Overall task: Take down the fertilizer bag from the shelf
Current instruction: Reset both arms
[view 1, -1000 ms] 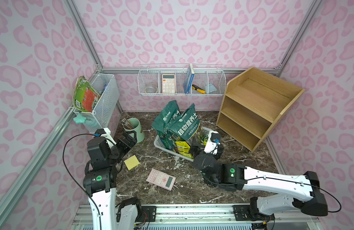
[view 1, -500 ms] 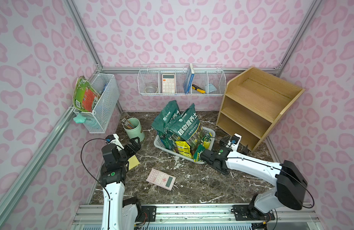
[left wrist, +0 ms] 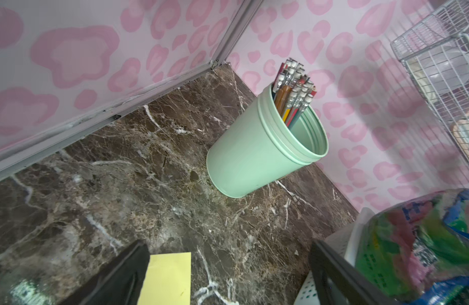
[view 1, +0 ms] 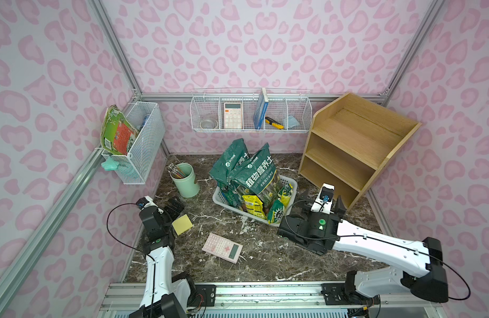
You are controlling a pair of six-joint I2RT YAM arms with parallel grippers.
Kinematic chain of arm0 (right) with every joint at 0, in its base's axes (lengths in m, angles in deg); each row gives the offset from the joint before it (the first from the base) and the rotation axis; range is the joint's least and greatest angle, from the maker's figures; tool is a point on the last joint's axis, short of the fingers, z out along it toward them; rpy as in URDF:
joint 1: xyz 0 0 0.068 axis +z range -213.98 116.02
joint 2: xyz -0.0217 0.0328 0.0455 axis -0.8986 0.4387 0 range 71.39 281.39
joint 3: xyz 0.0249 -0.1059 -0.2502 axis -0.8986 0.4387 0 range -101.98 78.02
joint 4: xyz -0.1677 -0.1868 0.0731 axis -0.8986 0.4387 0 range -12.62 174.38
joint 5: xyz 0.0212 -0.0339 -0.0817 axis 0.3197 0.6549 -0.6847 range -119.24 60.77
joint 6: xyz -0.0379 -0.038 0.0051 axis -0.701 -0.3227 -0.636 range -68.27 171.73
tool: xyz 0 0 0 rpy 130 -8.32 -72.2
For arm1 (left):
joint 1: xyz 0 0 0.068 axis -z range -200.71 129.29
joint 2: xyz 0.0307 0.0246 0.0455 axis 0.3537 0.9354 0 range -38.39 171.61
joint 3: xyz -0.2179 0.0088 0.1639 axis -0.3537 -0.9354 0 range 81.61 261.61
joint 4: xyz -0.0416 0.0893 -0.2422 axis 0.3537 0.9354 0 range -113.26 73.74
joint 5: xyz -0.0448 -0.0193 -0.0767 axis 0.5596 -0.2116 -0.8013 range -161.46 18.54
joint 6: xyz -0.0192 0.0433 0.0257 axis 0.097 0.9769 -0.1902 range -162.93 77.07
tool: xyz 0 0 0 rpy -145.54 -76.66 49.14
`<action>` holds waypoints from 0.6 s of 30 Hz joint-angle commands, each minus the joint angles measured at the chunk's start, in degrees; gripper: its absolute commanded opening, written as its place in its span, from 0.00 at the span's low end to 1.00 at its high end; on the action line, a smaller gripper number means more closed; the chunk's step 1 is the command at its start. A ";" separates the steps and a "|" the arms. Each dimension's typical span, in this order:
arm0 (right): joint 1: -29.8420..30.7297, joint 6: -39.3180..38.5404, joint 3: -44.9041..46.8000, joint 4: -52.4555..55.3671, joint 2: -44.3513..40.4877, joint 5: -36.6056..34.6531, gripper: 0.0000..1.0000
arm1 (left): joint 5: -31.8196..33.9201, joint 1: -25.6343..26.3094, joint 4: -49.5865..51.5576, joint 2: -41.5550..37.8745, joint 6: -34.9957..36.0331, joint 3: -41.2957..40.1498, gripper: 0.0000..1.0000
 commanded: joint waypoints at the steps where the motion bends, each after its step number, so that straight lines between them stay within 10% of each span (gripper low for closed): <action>1: 7.01 -10.94 -4.42 1.07 -3.60 -2.11 0.98 | 3.85 -0.02 -3.57 0.27 2.67 -0.52 0.99; 9: 21.67 -21.12 -2.95 -7.09 -12.06 2.60 0.97 | 5.87 0.01 -6.81 3.00 3.78 -1.10 1.00; 13: 22.16 -64.12 14.69 -56.24 -26.13 24.66 0.98 | 6.66 0.07 -6.81 1.52 3.70 -1.72 0.99; 15: 15.43 -68.48 25.55 -72.32 -37.37 42.33 1.00 | 6.93 0.09 -6.56 0.44 3.84 -2.06 1.00; 18: 11.90 -76.59 31.26 -80.02 -45.63 39.92 1.00 | 7.61 0.18 -6.54 -0.52 3.95 -2.69 0.99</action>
